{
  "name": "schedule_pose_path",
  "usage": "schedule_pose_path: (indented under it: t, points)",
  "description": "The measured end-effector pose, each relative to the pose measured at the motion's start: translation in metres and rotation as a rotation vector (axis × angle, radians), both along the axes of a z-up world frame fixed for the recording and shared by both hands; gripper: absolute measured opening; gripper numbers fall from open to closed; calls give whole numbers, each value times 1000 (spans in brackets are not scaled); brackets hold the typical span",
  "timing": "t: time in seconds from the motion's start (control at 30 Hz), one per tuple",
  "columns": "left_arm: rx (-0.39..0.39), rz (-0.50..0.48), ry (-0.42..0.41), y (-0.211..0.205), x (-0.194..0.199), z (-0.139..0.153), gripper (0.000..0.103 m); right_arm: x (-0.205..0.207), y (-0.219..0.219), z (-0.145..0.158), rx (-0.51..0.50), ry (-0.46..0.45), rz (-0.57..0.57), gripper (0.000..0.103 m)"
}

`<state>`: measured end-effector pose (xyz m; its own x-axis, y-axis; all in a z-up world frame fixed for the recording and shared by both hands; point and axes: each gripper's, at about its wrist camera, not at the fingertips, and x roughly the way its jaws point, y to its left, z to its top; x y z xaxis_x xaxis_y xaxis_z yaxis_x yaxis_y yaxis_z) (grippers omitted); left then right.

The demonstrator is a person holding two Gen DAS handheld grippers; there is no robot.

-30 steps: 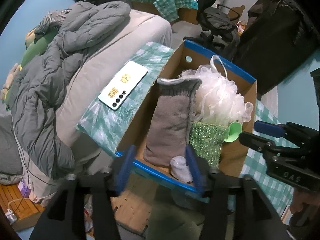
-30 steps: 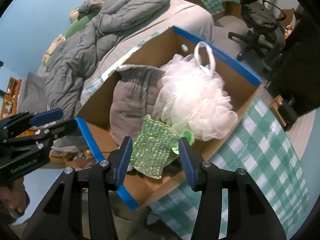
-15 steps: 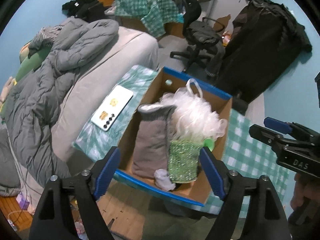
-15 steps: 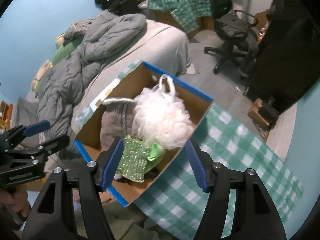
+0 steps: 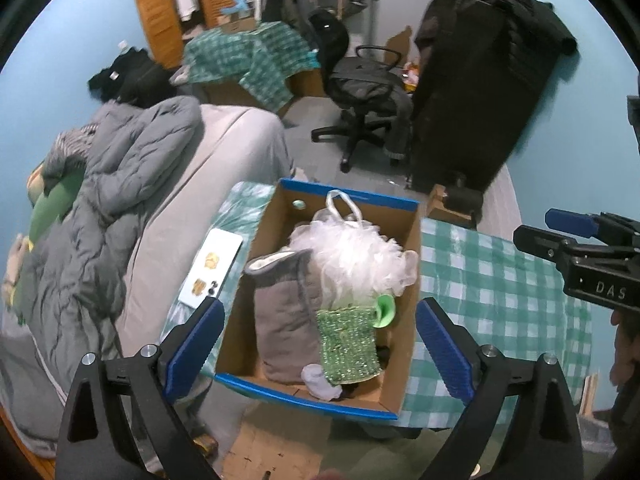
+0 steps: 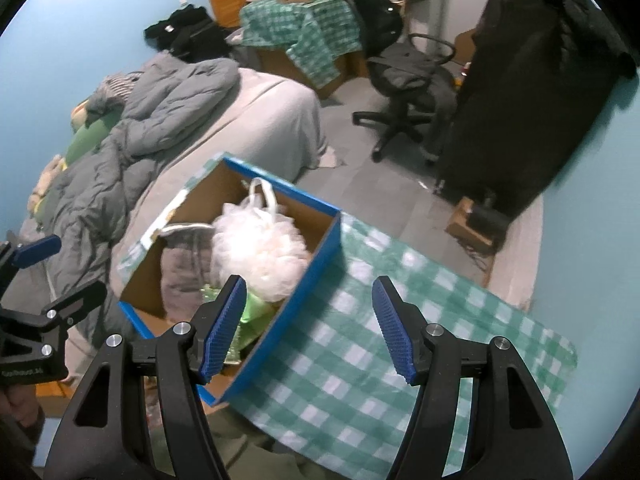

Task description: Organize soft objects

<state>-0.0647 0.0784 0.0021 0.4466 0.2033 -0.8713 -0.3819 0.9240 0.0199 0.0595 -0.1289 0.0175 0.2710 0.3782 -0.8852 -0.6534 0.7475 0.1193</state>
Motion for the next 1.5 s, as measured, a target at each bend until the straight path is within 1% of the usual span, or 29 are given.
schedule_pose_path:
  t: [0.1, 0.17, 0.37, 0.47, 0.93, 1.33, 1.5]
  points:
    - [5, -24, -9, -9, 3, 3, 98, 1, -14, 2, 6, 5, -37, 65]
    - [1, -34, -15, -13, 4, 6, 102, 0, -22, 4, 9, 4, -60, 65]
    - [19, -55, -27, -22, 8, 11, 102, 0, -39, 5, 10, 6, -109, 65]
    - [13, -57, -32, -24, 9, 12, 102, -1, -44, 6, 13, 5, -126, 65]
    - [-7, -53, -21, -31, 12, 8, 102, 1, -53, 11, 20, -2, -135, 65]
    - [-10, -36, -10, -30, 9, 5, 102, -1, -52, 11, 22, 0, -136, 65]
    - [-28, -24, -4, -27, 8, 4, 102, -3, -48, 14, 21, 3, -118, 65]
